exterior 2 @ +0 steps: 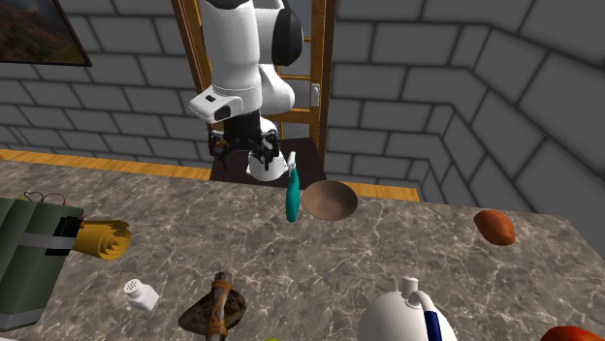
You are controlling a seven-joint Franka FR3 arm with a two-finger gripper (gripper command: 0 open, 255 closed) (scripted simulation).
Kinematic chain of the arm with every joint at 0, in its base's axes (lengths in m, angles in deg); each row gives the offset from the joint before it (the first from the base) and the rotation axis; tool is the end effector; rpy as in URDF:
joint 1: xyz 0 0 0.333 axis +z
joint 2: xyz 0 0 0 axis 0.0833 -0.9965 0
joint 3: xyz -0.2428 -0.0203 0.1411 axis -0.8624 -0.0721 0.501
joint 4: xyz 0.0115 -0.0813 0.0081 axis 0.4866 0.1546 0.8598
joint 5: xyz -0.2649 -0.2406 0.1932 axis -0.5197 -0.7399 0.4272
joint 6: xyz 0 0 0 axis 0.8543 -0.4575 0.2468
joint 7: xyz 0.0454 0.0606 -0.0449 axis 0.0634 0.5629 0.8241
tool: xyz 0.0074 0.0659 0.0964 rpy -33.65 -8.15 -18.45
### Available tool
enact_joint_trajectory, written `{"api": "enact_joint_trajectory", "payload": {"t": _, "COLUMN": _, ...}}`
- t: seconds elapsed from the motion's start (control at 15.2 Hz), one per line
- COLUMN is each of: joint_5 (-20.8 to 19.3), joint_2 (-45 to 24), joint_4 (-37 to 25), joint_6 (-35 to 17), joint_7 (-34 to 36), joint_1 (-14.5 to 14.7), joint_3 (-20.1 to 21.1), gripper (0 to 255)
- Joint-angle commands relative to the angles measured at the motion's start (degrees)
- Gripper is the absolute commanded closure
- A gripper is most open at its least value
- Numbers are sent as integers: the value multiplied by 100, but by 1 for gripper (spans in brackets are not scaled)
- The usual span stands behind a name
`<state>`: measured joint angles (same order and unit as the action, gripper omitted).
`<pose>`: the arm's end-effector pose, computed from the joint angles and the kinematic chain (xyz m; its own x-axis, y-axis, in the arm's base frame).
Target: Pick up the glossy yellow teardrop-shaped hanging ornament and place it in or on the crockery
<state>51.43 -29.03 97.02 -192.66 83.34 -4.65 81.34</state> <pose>0.4114 -0.0211 0.4351 0.9958 -0.0846 -0.0340 -0.0825 -0.9947 0.0608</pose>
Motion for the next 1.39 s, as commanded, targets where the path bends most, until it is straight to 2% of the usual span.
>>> {"api": "enact_joint_trajectory", "payload": {"t": 0.0, "joint_5": 53, "joint_2": -384, "joint_4": -38, "joint_6": -501, "joint_7": 3, "joint_1": 10, "joint_3": -45, "gripper": 0}}
{"api": "enact_joint_trajectory", "payload": {"t": 0.33, "joint_5": 237, "joint_2": -1313, "joint_4": -176, "joint_6": -1618, "joint_7": -24, "joint_1": 64, "joint_3": -141, "gripper": 0}}
{"api": "enact_joint_trajectory", "payload": {"t": 0.73, "joint_5": 597, "joint_2": -2531, "joint_4": -636, "joint_6": -2762, "joint_7": -176, "joint_1": 137, "joint_3": -221, "gripper": 0}}
{"api": "enact_joint_trajectory", "payload": {"t": 1.32, "joint_5": 1411, "joint_2": -4402, "joint_4": -1892, "joint_6": -3931, "joint_7": -629, "joint_1": 113, "joint_3": -138, "gripper": 0}}
